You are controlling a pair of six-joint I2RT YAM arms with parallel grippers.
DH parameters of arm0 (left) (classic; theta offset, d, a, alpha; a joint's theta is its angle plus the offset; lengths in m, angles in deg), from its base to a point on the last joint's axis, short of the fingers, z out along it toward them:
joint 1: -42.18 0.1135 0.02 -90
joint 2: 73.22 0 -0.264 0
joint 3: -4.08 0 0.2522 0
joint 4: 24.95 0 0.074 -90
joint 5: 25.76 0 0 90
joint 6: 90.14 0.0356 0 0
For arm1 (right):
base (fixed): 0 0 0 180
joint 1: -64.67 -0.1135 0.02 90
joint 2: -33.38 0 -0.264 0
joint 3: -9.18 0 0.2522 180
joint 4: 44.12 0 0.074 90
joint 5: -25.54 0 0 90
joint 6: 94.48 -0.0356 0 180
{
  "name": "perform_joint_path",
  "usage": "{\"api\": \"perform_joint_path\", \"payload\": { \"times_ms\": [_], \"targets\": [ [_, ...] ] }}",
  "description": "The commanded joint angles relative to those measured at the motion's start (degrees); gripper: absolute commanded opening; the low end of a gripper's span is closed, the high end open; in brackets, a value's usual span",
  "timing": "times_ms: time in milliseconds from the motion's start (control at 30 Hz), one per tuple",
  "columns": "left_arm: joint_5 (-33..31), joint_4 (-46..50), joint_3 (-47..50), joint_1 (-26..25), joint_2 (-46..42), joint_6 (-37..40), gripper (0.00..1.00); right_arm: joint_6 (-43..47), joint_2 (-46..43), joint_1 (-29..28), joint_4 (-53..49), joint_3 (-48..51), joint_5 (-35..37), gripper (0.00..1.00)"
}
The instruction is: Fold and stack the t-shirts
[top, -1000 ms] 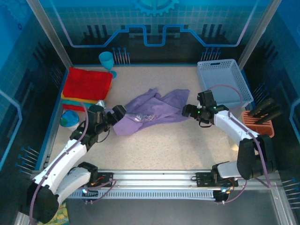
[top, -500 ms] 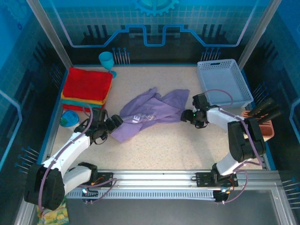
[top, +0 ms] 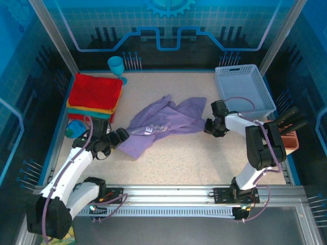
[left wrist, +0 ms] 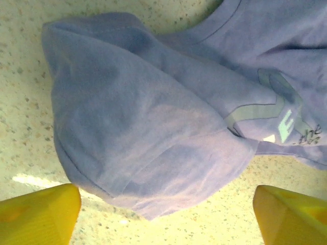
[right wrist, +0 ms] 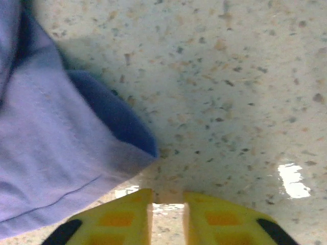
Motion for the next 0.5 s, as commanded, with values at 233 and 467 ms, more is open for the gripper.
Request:
{"api": "perform_joint_path", "payload": {
  "times_ms": [233,467],
  "targets": [
    [8.05,-10.64,14.46,-4.47,-5.02,-13.97,0.71,0.1,-1.05,-0.58,12.02,0.7,-6.34,0.0],
    [3.21,-20.75,19.32,-14.52,-1.56,-22.82,0.69,-0.72,-2.45,-0.59,11.05,0.57,-5.36,0.0]
  ]
}}
